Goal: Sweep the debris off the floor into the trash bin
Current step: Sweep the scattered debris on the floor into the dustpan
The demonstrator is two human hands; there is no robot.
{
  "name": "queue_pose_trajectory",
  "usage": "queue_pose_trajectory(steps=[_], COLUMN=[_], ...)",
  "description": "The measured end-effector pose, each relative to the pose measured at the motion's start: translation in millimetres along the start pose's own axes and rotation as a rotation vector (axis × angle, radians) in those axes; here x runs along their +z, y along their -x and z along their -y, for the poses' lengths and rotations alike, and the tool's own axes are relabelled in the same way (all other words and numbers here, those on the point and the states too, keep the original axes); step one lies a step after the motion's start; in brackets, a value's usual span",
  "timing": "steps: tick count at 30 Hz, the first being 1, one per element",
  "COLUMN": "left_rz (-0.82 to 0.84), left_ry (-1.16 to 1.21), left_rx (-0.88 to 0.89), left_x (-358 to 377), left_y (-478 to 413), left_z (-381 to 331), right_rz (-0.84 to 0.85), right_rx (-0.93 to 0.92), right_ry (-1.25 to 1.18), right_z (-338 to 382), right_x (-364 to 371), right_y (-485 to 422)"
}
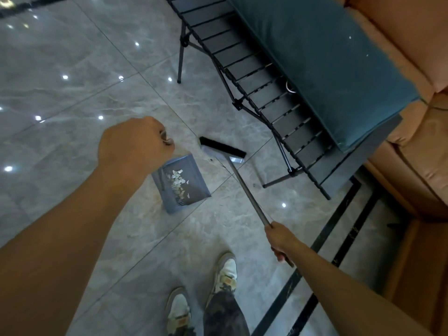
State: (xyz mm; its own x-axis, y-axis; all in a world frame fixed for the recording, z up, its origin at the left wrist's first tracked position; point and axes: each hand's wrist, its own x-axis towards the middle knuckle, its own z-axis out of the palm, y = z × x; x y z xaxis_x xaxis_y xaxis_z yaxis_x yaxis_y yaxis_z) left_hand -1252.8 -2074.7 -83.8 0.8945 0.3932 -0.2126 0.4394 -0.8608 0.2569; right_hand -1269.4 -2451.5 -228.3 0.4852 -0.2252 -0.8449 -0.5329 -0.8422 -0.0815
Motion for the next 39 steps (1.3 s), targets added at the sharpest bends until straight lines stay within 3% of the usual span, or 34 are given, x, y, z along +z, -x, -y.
queue_pose_trajectory(steps=[4, 7, 10, 15, 20, 26, 32, 39], left_rz=[0.116, 0.148, 0.145, 0.174, 0.164, 0.177, 0.213, 0.131], left_ry=[0.042, 0.017, -0.056, -0.134, -0.097, -0.163, -0.258, -0.189], left_rx=[-0.026, 0.006, 0.100, 0.212, 0.161, 0.148, 0.121, 0.119], left_x=[-11.8, -31.6, -41.1, -31.4, -21.5, -26.8, -46.8, -51.2], left_y=[37.1, 59.6, 63.6, 78.6, 125.4, 188.0, 253.5, 308.4], left_z=[31.1, 50.5, 74.9, 106.7, 133.6, 139.6, 96.1, 99.3], right_rz=[0.046, 0.117, 0.061, -0.086, 0.041, 0.136, 0.160, 0.142], right_rx=[0.027, 0.067, 0.013, -0.013, 0.040, -0.008, 0.059, -0.030], right_ry=[0.099, 0.011, -0.061, -0.196, -0.123, 0.086, 0.240, 0.076], right_z=[-78.7, -119.6, -140.9, -110.9, -80.2, -167.5, -273.3, -306.8], right_x=[0.2, -23.2, -50.8, -52.5, -21.6, 13.7, 2.0, -33.1], right_y=[62.7, 117.8, 137.0, 91.1, 46.4, 94.4, 159.8, 182.7])
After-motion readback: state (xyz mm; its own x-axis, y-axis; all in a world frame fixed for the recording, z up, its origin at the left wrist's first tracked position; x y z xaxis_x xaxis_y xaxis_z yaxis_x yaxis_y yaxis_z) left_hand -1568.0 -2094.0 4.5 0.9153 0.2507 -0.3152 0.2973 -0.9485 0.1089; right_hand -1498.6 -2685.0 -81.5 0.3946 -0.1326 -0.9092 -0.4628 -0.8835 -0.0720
